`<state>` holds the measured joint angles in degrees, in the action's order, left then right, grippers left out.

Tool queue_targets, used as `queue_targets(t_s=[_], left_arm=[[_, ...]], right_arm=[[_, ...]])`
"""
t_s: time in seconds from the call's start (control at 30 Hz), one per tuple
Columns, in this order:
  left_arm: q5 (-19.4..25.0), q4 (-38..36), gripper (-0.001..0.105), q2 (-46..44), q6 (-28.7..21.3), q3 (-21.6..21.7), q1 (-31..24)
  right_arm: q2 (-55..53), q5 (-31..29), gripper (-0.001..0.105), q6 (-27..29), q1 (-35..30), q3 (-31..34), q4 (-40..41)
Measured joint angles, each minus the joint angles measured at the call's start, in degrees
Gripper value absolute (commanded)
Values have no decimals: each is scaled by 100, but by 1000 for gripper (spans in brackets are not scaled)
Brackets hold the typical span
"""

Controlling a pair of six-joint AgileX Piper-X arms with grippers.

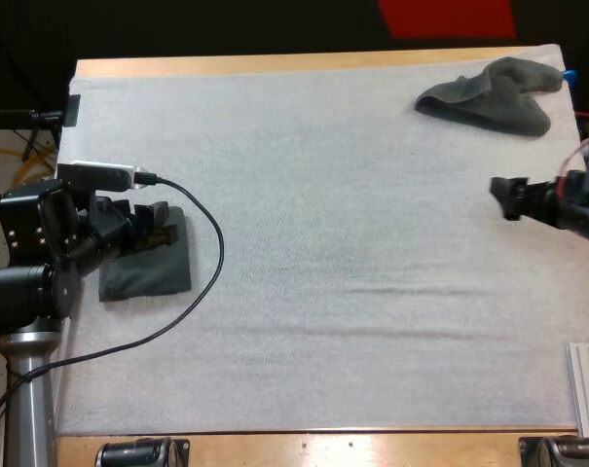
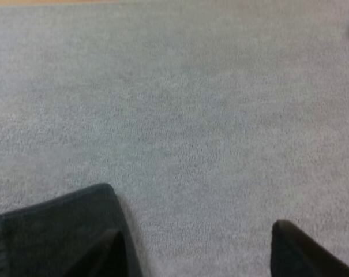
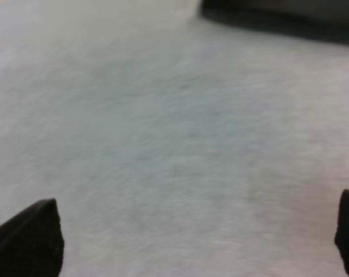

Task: Pick towel from pile fold and stack

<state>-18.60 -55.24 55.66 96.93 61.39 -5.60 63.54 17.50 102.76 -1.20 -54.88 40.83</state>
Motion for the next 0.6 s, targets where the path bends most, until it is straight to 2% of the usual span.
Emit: queue_targets(t_s=[0.2, 0.33, 0.6], left_arm=[[508, -24, 53, 0, -462, 0, 601], [967, -117, 53, -188, -564, -14, 898], [1646, -119, 53, -1497, -706, -38, 924]], right_arm=[[-482, -487, 93, 574, -182, 0, 354], [-1033, -730, 93, 730, -182, 0, 653], [-2210, -754, 93, 828, -182, 0, 1200]])
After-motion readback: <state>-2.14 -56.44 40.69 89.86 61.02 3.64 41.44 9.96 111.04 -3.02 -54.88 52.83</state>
